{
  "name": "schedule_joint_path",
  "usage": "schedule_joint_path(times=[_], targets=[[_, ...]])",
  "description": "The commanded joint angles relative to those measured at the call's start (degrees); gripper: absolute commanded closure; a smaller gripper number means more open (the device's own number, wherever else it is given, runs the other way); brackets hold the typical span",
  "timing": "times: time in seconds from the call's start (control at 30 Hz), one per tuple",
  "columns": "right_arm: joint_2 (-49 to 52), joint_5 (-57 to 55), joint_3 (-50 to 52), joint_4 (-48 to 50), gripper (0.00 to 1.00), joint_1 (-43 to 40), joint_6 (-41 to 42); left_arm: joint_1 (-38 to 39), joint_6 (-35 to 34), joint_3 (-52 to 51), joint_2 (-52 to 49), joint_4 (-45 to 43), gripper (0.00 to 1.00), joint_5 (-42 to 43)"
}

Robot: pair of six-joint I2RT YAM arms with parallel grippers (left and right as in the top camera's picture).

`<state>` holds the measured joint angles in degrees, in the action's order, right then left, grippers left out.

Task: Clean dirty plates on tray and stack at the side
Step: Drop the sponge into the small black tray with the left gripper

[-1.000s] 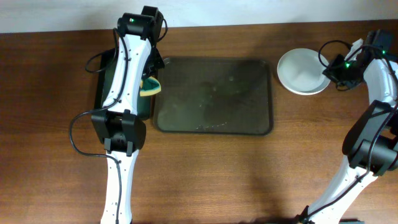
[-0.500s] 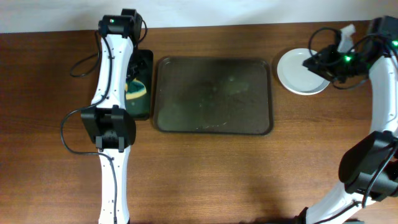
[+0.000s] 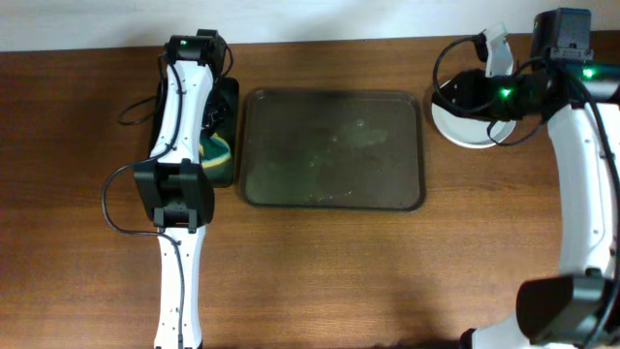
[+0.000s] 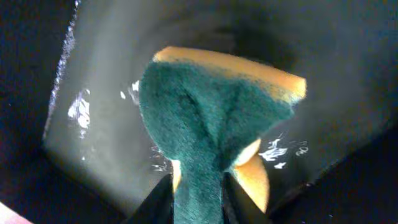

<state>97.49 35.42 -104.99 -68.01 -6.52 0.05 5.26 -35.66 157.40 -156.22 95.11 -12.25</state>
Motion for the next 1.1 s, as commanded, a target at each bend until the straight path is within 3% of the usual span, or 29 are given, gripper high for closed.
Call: schedule_joint_path(times=[0.0,0.07,0.13,0.27,0.43,0.6,0.73,0.77,0.8,0.83,1.07], targets=[[-5.01,-4.68,-0.13,-0.61,0.69,2.14,-0.7,-1.68,0.55,0.92,-1.25,1.03,0.64,-0.28],[-6.86,-4.94,-0.13,-0.61,0.68,2.78,-0.72,-1.79,3.06,1.03,-0.85,1.64,0.63,1.27],[-8.66,-5.6,-0.13,-0.83,0.67,3.08,-0.72,-1.73,8.15,1.4,0.17,1.64,0.55,5.03],[-11.47,-6.82,-0.13,-5.22,0.65,3.15,-0.94,-0.39,11.41,2.36,5.27,1.62,0.32,8.57],[-15.76,-7.45,-0.11,-14.91,0.65,3.15,-4.81,3.89,15.13,2.34,16.57,1.64,0.1,8.41],[-22.27,-7.89,1.09,-19.15,0.62,3.15,-7.41,10.34,16.52,2.01,24.76,1.64,0.0,8.46],[-30.6,-8.31,8.46,-18.16,0.57,3.13,-9.07,16.7,18.49,-0.59,29.73,1.64,0.0,7.32],[-32.35,-8.31,10.6,-17.35,0.55,3.13,-9.05,17.97,18.4,-2.29,31.36,1.62,0.0,5.88],[-34.14,-8.31,13.14,-16.13,0.39,3.13,-9.07,19.02,17.75,-4.52,33.33,1.64,0.0,4.28],[-35.98,-8.79,16.24,-14.29,0.02,3.13,-9.03,19.61,16.68,-6.56,35.08,1.62,0.01,2.99],[-39.54,-9.57,27.08,-4.7,0.02,3.13,-7.61,20.22,6.99,-32.35,58.18,1.62,0.01,-5.27]])
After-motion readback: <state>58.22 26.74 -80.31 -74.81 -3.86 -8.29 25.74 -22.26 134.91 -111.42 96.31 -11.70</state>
